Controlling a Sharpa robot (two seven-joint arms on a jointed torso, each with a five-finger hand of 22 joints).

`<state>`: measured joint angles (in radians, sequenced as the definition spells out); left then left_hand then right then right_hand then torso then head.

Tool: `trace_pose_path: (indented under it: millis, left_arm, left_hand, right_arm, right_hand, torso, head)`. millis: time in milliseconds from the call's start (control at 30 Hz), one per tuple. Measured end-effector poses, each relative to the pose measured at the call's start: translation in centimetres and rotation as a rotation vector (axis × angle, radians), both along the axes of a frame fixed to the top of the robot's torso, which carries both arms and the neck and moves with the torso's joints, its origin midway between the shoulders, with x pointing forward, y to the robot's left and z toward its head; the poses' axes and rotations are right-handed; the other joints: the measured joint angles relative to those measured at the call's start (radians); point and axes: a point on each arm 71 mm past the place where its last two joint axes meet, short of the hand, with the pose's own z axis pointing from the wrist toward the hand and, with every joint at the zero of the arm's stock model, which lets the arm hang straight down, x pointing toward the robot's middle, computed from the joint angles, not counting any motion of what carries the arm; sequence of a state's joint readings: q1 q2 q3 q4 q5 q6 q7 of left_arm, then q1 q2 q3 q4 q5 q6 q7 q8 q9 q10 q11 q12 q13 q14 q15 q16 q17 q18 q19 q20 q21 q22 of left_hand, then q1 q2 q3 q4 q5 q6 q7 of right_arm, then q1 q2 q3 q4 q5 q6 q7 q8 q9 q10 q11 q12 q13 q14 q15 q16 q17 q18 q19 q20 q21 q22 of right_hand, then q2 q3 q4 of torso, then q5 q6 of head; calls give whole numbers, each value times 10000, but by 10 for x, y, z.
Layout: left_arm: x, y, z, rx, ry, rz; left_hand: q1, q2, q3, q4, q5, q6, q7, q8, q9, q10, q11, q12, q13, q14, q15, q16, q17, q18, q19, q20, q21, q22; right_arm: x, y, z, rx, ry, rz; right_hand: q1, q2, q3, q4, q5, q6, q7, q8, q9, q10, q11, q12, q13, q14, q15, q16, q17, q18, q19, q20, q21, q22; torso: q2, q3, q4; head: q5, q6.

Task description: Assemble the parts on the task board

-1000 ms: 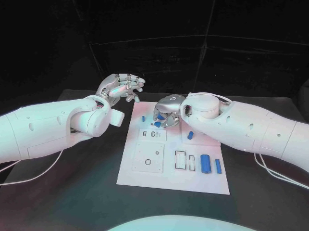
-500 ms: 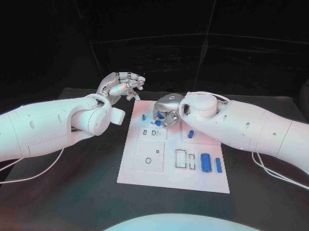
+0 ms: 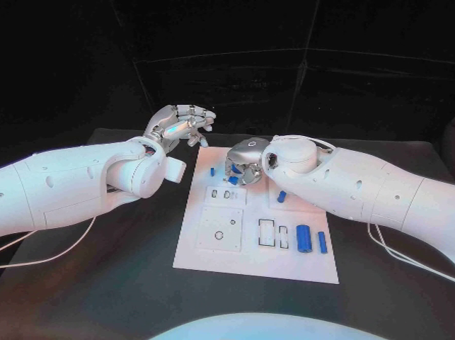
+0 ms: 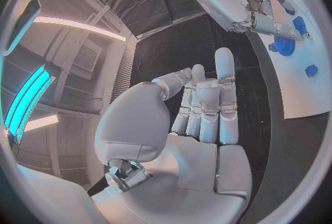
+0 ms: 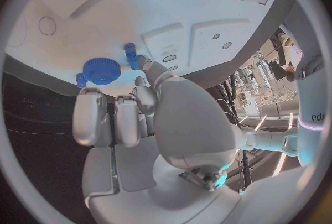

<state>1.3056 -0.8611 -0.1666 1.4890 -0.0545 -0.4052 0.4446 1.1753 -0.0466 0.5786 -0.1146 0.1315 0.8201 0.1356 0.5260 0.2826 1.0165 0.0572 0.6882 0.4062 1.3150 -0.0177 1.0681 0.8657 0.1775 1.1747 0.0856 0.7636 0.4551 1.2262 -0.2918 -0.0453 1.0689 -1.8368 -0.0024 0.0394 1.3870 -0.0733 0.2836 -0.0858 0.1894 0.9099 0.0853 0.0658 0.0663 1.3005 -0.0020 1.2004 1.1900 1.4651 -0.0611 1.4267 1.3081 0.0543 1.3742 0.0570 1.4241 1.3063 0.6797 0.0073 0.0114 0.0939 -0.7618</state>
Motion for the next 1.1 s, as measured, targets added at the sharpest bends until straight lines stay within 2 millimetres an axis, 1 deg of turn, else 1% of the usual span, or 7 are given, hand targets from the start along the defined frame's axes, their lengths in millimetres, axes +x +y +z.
trace_pose_path:
  millis: [200,400,467,600,1100]
  left_arm:
    - [0,-1,0,-9,4,-12]
    - [0,-1,0,-15,7,-20]
    - [0,-1,0,-16,7,-23]
    - [0,-1,0,-19,9,-26]
    - [0,-2,0,-23,9,-33]
  left_hand:
    - [0,0,0,0,0,0,0,0,0,0,0,0,1,0,0,0,0,0,0,0,0,-6]
    - [0,0,0,0,0,0,0,1,1,0,0,0,1,0,0,0,0,-1,0,0,0,-5]
    - [0,0,0,0,0,0,0,1,0,0,0,0,0,0,0,0,-1,-1,0,0,0,-6]
    - [0,0,0,0,0,0,0,2,-20,0,0,0,-28,-36,36,0,-39,-1,0,0,0,-22]
    - [0,0,0,0,0,0,0,8,-24,0,0,0,-37,-35,36,0,-39,-1,0,0,-6,-23]
  right_arm:
    - [0,2,-2,-24,10,11]
    - [1,4,-4,-57,25,-6]
    - [1,4,-5,-72,29,-18]
    - [2,4,-7,-112,28,-54]
    - [3,5,-11,-226,60,-91]
  right_hand:
    - [0,0,28,-28,0,0,0,0,0,0,0,0,0,0,0,0,-1,0,0,0,0,0]
    - [0,0,28,-28,0,0,0,0,1,0,1,0,-1,0,1,0,-2,0,0,0,0,-1]
    - [0,0,66,-66,0,-28,-29,0,1,0,1,0,-1,0,1,0,-2,-1,0,1,0,-1]
    - [0,0,66,-66,0,-30,-31,0,1,0,1,-1,-1,0,1,0,-2,0,0,1,0,-2]
    - [0,0,99,-99,0,-30,-31,0,11,-1,1,-1,5,0,1,0,-4,-1,0,1,0,-3]
  torso:
    - [-1,0,-5]
    - [2,5,-7]
    - [3,4,-9]
    - [2,-4,-9]
    - [-6,-8,-16]
  head:
    - [12,-16]
    - [28,-58]
    - [28,-71]
    - [23,-106]
    - [8,-138]
